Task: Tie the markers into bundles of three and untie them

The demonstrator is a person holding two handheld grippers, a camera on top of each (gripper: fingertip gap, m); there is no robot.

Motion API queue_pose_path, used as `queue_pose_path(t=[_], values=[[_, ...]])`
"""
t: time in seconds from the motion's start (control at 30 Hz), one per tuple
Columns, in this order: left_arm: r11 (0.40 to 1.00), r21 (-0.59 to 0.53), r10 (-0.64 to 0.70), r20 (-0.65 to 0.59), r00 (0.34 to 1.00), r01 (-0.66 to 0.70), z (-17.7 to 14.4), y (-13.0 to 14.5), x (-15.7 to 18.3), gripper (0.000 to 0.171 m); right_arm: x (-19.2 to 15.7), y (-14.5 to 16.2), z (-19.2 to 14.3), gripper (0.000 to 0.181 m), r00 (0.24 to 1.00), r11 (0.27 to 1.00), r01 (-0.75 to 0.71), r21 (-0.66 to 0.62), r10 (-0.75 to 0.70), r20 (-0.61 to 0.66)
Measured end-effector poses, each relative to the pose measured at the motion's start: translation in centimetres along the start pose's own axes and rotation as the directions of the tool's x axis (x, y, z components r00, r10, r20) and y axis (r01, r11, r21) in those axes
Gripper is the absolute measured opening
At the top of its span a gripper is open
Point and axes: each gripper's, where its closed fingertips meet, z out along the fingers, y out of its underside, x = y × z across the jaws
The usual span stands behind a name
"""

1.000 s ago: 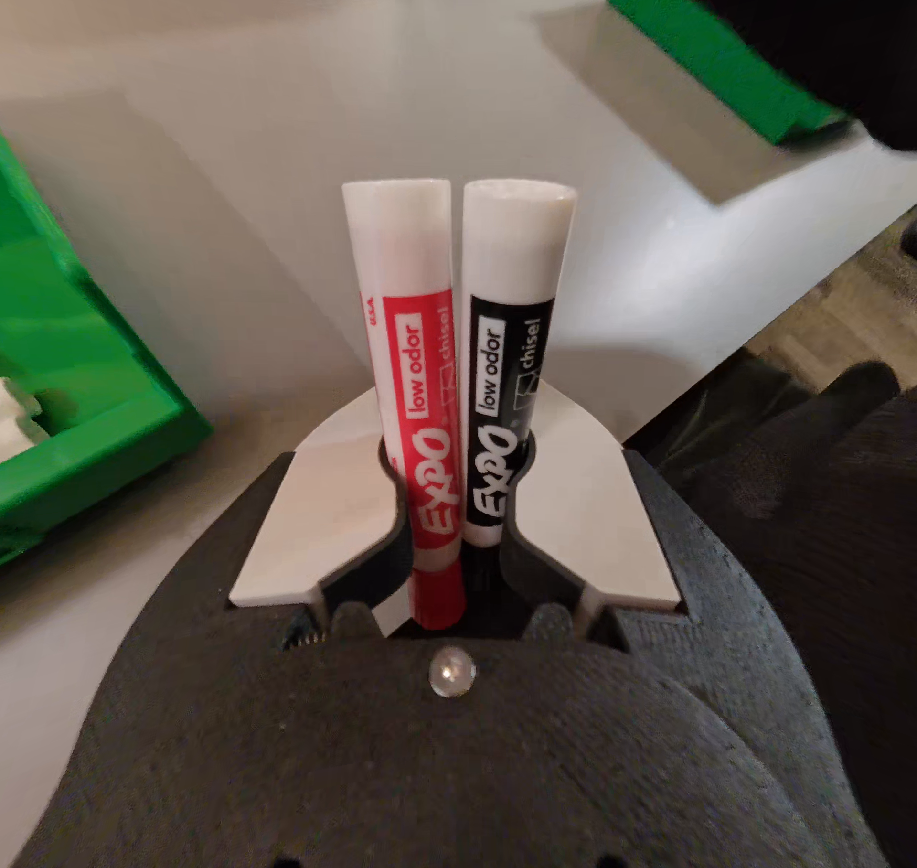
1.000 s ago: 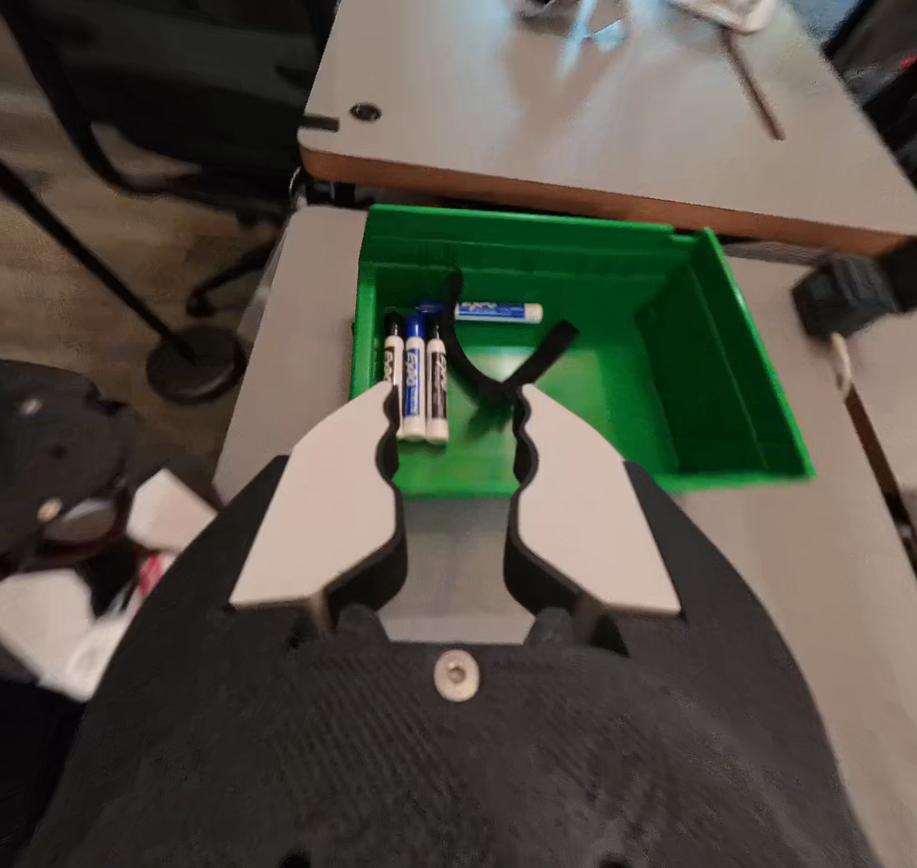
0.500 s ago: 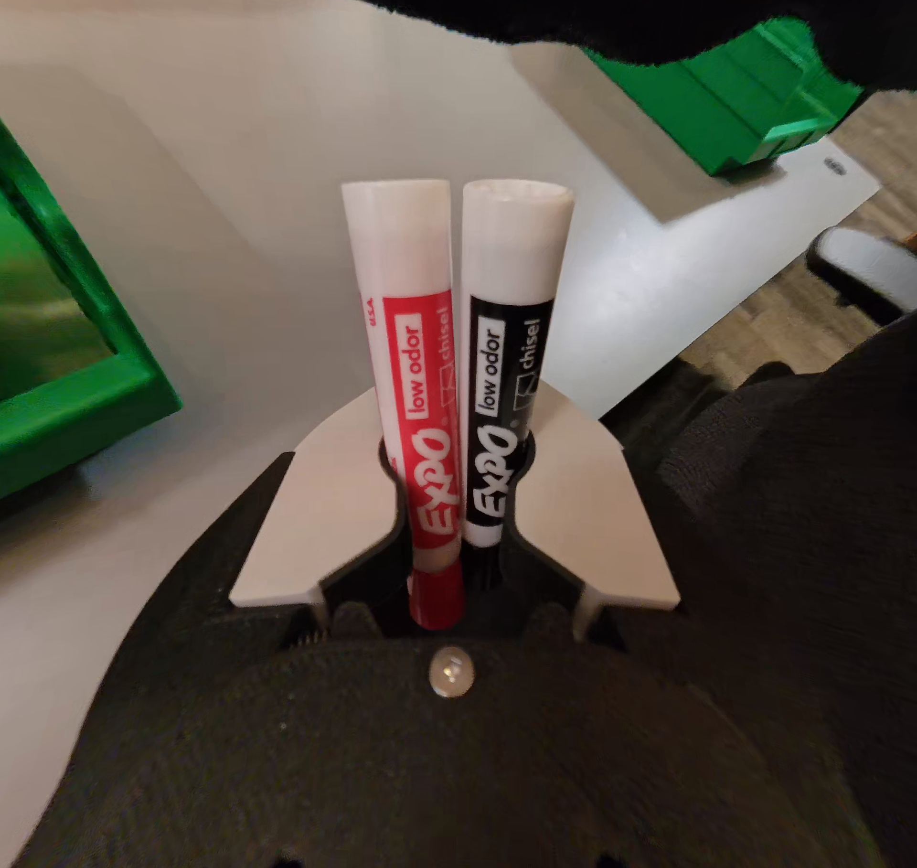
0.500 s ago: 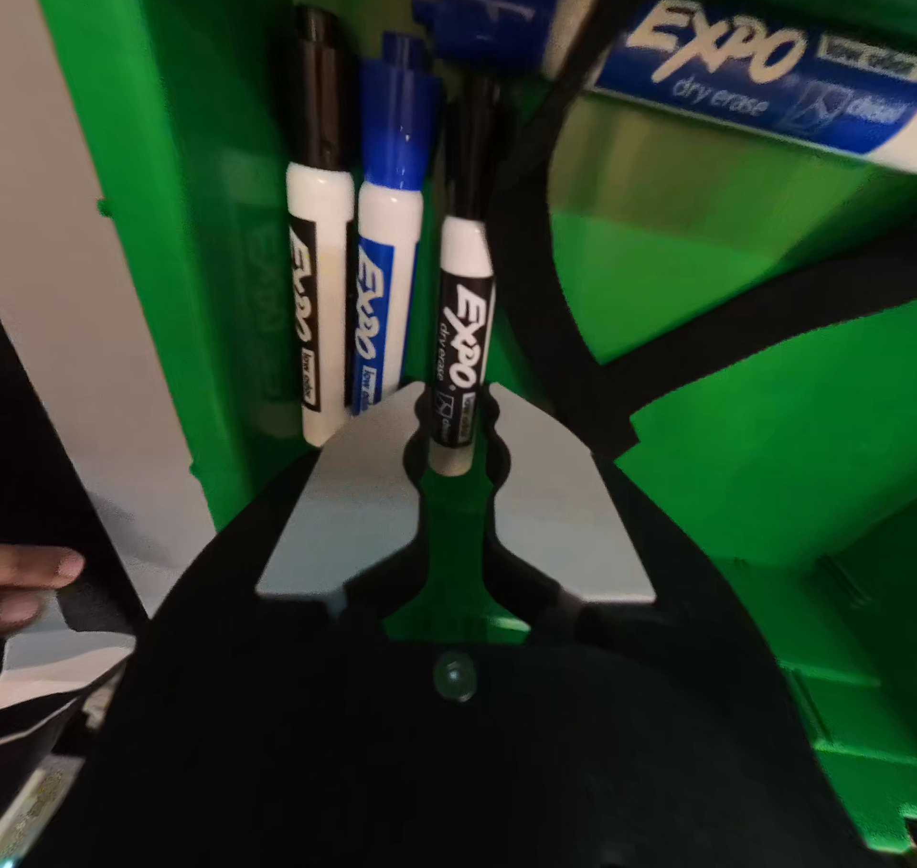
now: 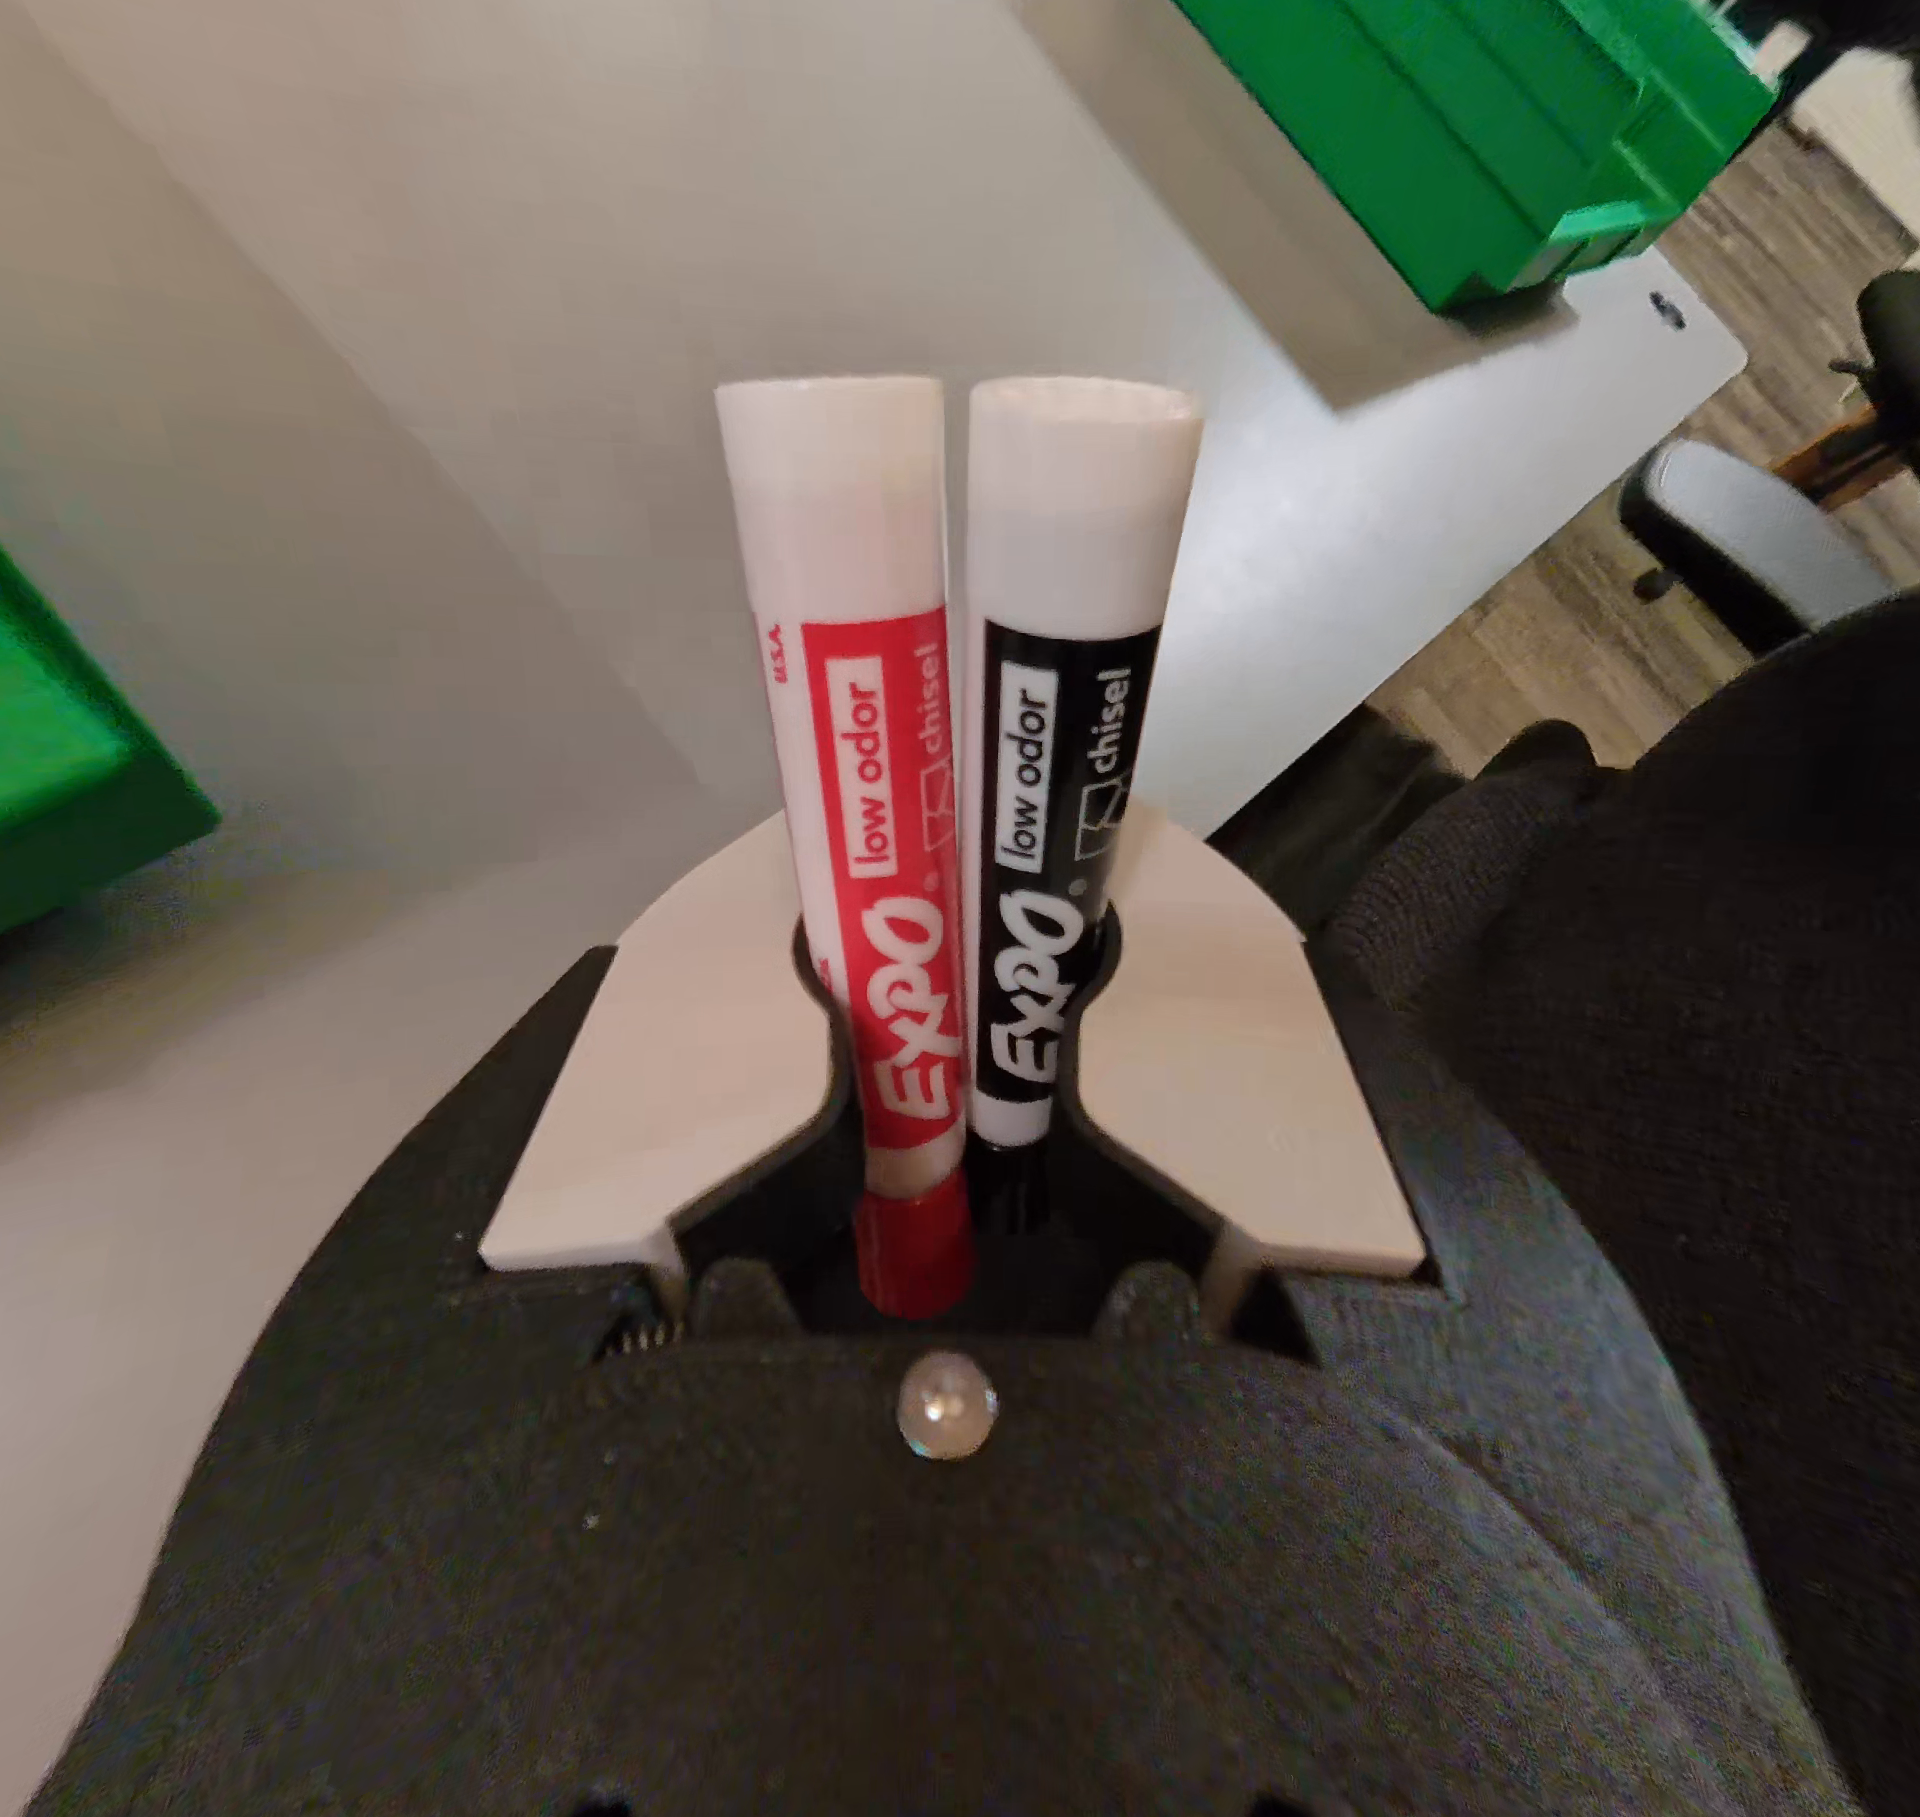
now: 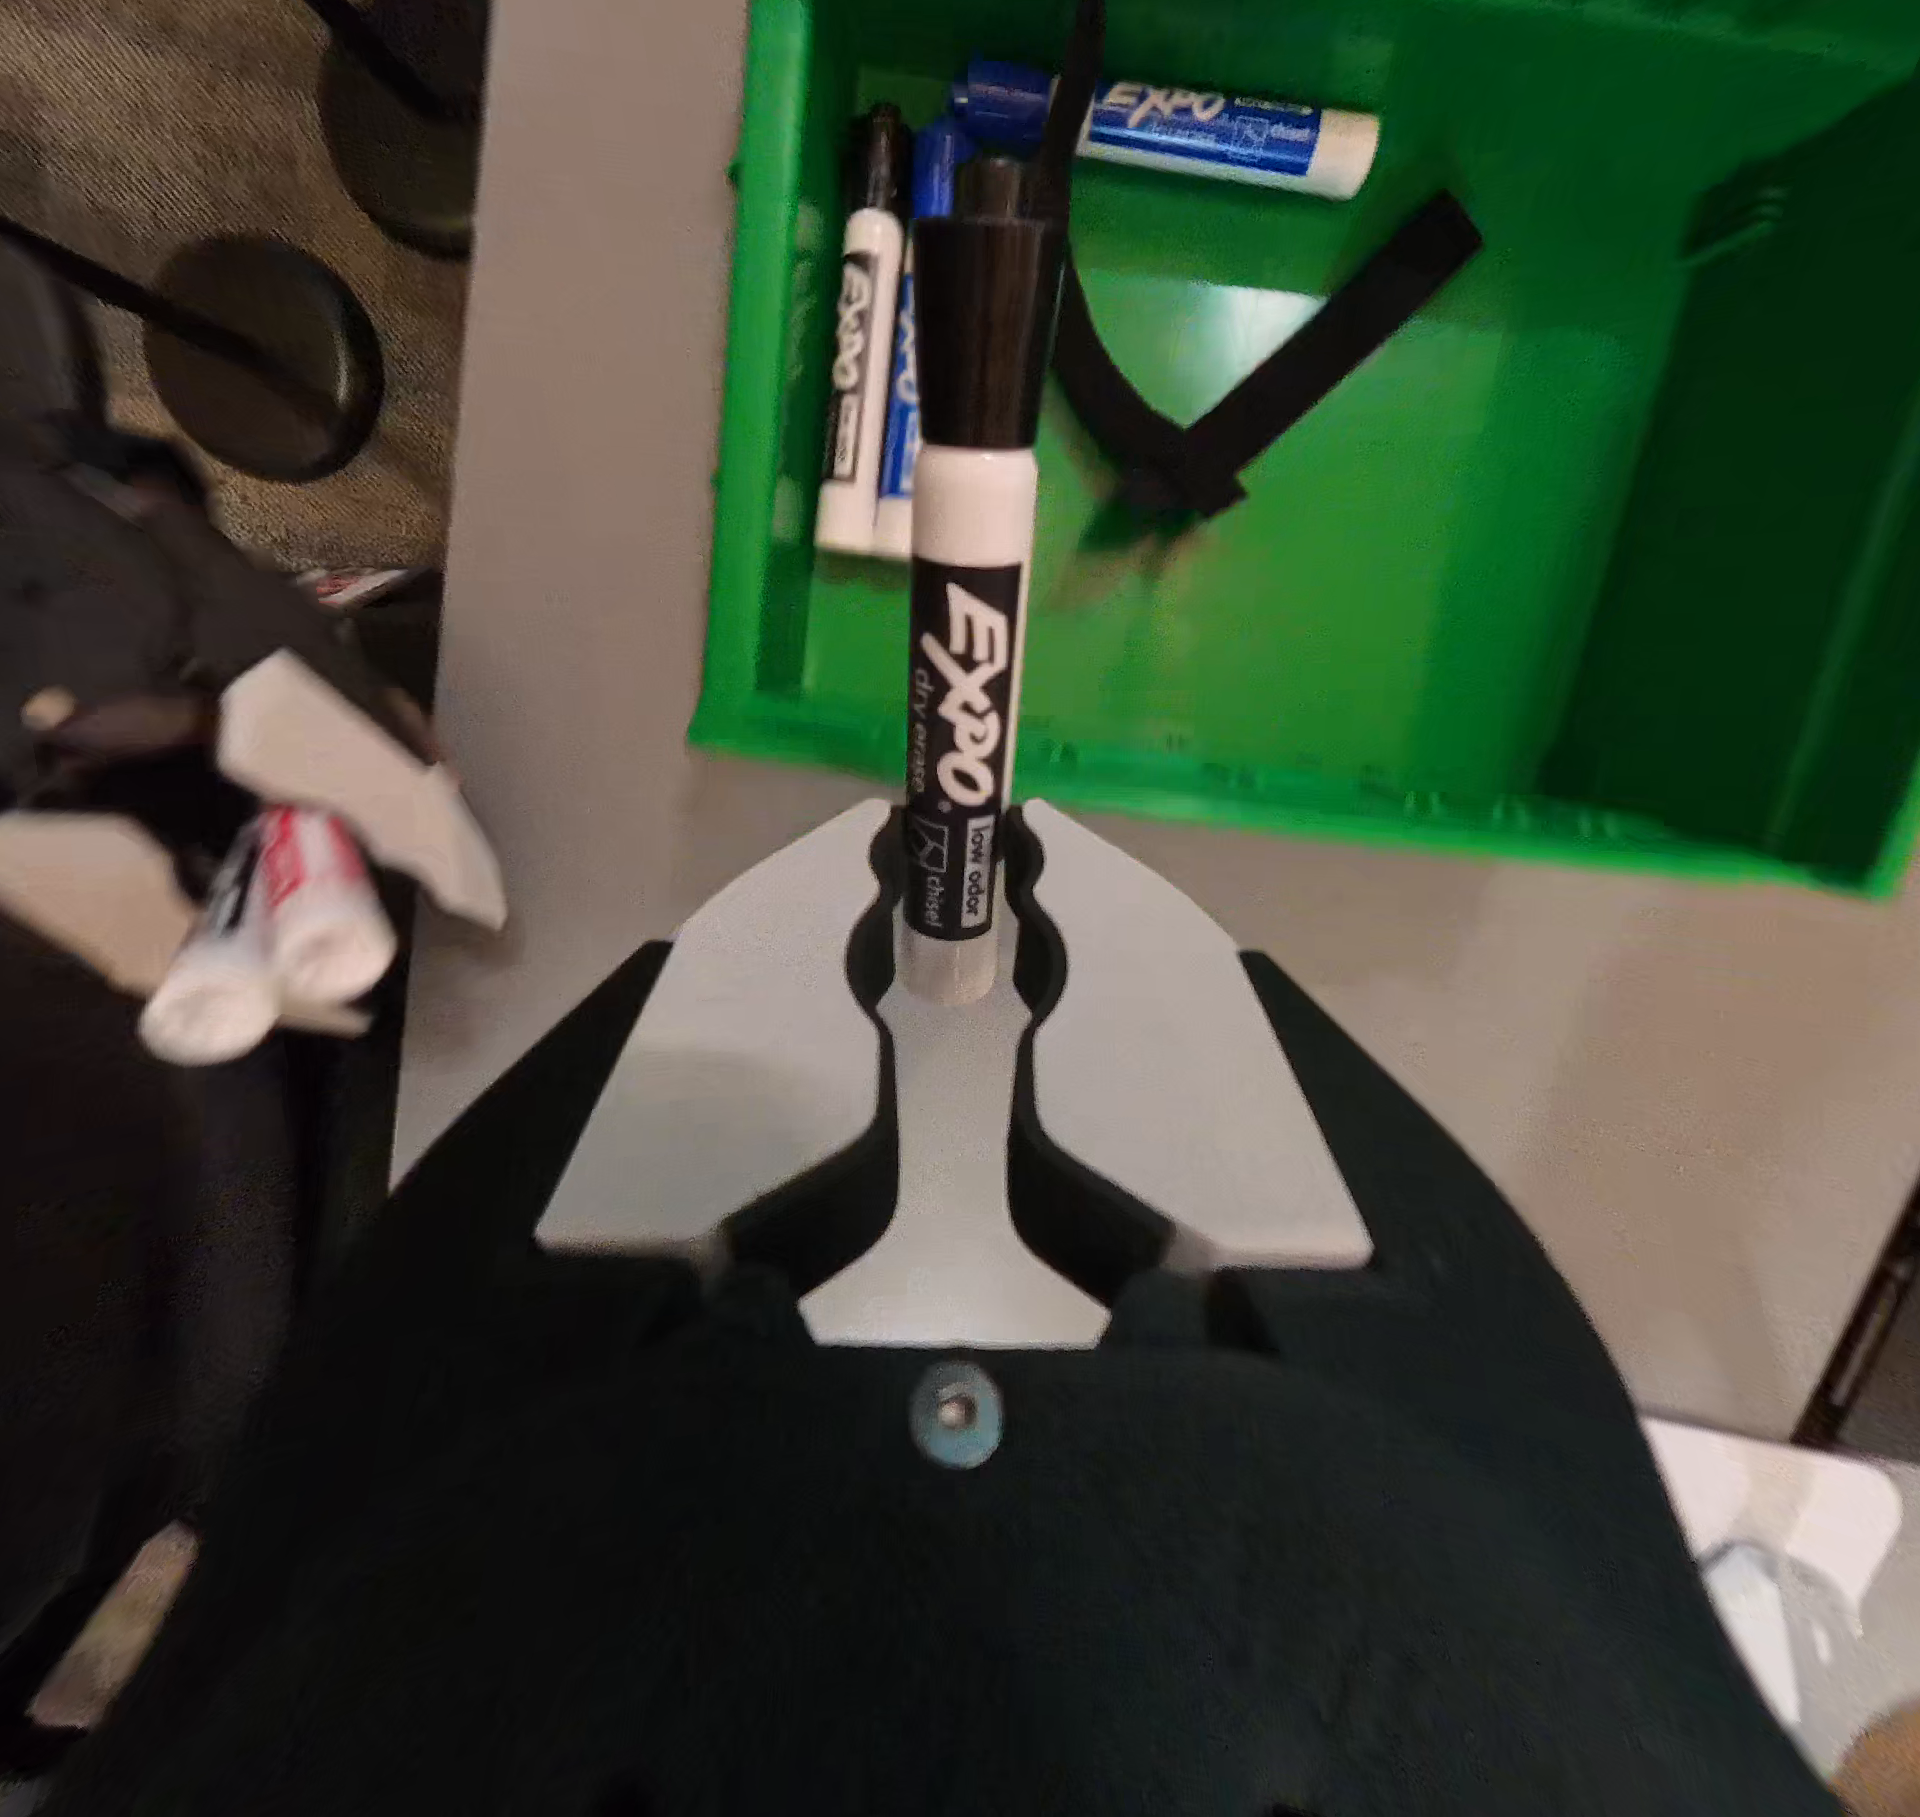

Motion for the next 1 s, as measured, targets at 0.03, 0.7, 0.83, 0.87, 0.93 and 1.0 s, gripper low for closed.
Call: queue_pose_path(t=[0.03, 0.7, 0.83, 0.87, 0.93, 1.0], values=[[1.0, -0.029, -0.001, -0.001, 1.0, 0.001, 0.3, 0.4, 0.0, 0.042, -0.5, 1.4, -1.5, 0.019, 1.0, 0.999, 0.008, 0.031, -0.008, -0.016], [0.638, -0.678, 0.375, -0.141, 0.916, -0.365, 8.0, -1.7, 4.0, 0.042, -10.5, 22.7, -9.7, 0.019, 0.225, 0.712, 0.304, -0.633, -0.699, -0.678], [0.556, -0.72, 0.352, -0.249, 0.902, -0.416, 9.7, -0.8, 6.7, 0.042, -11.8, 24.6, -8.9, 0.019, 0.202, 0.725, 0.261, -0.637, -0.687, -0.698], [0.537, -0.728, 0.357, -0.261, 0.897, -0.425, 10.1, -0.7, 7.0, 0.042, -12.3, 24.6, -8.6, 0.019, 0.19, 0.727, 0.262, -0.635, -0.684, -0.704], [0.503, -0.743, 0.361, -0.283, 0.888, -0.441, 10.7, -0.4, 7.5, 0.043, -13.0, 25.1, -7.6, 0.019, 0.199, 0.737, 0.25, -0.628, -0.673, -0.712], [0.475, -0.756, 0.359, -0.301, 0.884, -0.45, 11.2, -0.3, 7.8, 0.043, -13.3, 25.9, -7.0, 0.019, 0.205, 0.74, 0.213, -0.639, -0.673, -0.711]])
